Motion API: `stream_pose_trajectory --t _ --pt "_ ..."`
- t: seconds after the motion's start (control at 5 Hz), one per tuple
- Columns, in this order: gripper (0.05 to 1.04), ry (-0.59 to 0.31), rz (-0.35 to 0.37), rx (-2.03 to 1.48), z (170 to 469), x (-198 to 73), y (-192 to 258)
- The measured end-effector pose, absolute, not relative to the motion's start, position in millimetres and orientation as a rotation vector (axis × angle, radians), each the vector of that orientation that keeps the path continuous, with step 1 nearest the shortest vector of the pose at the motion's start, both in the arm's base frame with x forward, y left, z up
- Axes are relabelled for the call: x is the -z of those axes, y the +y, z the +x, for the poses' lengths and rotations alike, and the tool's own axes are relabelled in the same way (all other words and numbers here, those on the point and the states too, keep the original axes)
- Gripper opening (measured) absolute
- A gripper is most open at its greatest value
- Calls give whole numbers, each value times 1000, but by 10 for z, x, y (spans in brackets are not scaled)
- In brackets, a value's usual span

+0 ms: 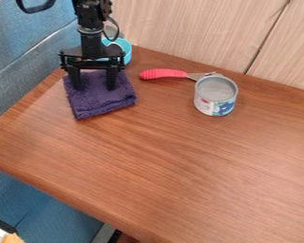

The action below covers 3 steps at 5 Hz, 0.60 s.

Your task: Move the purple towel from the bottom of the table to the top left of the table

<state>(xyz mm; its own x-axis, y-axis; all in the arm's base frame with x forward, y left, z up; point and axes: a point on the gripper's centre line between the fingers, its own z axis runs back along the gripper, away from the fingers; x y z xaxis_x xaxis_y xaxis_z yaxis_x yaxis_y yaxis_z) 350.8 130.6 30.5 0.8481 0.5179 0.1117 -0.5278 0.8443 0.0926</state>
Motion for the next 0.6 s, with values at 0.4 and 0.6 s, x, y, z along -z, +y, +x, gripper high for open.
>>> stream_pose_trajectory --t 0.4,0.6 --pt "1000 -189 97 -478 3637 -808 1143" --pt "1000 -254 104 -456 3677 -936 1151"
